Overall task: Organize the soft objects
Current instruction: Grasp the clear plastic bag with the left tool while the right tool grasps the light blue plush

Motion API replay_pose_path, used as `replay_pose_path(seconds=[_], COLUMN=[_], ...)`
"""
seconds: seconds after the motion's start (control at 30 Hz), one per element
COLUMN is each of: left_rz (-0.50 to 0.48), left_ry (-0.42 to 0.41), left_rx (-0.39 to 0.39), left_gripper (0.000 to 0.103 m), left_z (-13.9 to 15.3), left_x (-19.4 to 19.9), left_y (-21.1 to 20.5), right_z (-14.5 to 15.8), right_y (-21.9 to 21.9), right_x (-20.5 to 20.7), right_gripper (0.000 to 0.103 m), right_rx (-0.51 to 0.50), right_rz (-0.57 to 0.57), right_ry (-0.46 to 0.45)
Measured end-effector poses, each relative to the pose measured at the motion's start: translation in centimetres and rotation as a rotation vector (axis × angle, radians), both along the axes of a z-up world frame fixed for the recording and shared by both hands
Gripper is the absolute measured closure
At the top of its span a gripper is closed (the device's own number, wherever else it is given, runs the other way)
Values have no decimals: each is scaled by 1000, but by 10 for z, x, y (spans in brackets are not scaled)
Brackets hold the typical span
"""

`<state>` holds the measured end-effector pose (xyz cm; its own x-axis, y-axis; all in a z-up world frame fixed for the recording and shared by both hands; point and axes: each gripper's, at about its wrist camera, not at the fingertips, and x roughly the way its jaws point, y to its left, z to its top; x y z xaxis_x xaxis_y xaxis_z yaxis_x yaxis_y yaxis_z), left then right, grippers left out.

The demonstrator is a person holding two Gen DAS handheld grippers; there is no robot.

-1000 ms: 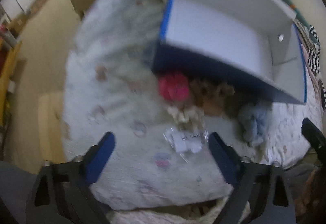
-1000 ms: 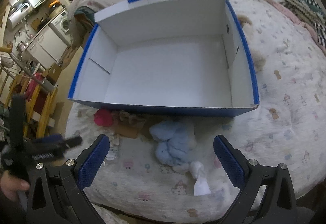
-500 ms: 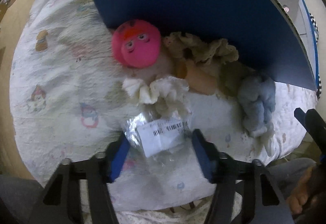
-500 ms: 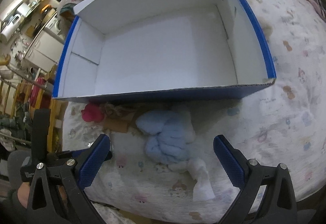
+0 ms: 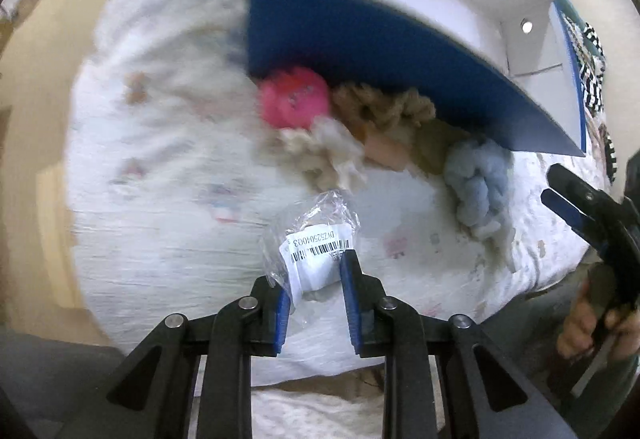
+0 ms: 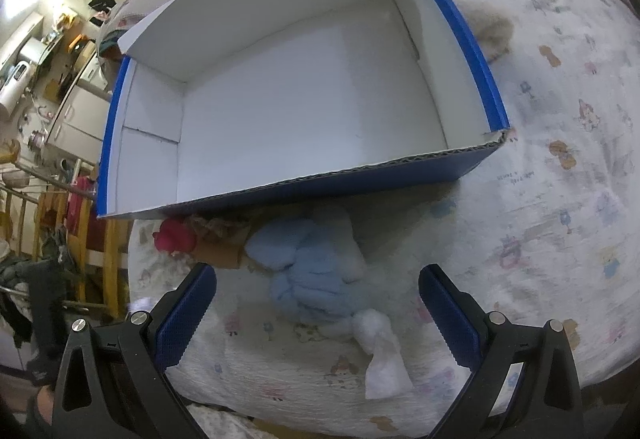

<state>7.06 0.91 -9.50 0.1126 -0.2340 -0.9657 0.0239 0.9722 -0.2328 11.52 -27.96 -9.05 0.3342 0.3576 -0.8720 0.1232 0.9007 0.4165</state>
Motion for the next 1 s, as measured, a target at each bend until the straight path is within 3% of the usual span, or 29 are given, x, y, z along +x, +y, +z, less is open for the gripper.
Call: replay_pose_path(seconds=[0.07,0.27,0.33,0.4,0.47,0.57,0.67,0.7,0.8,1.0], left_rz=[29,82,76,70,61,47,36,35,43,66], left_ry=[-54,-136,-134,-140,-150,-164,-171,-175,-182,-194], left_rx=[61,122,128,134,145,160,169,172,174,178], left_gripper=[82,82,82,82,82,82,82,82,82,82], left_z=[13,10,4,5,6,4,4,5,7,11], left_x=[2,22,21,18,21,24,23,22,21,18], left_y=[9,18,13,13,12,4,2,2,5,11], right_z=[-3,-16,-26,-32,-37,-42,-41,-38,-22,3], right_y=[0,7,9,12,17,26,33,33,34,33], right_x=[1,6,10,12,13,13,12,10,4,-13], right_gripper=[0,0,8,24,25,25,74,80,86,89], right_rx=[5,54,99,109,105,20,-47,-36,-22,77], right_rz=[0,24,21,22,28,50,73,76,91,112], right_ry=[10,58,98,125,136,142,131,118,55,-8])
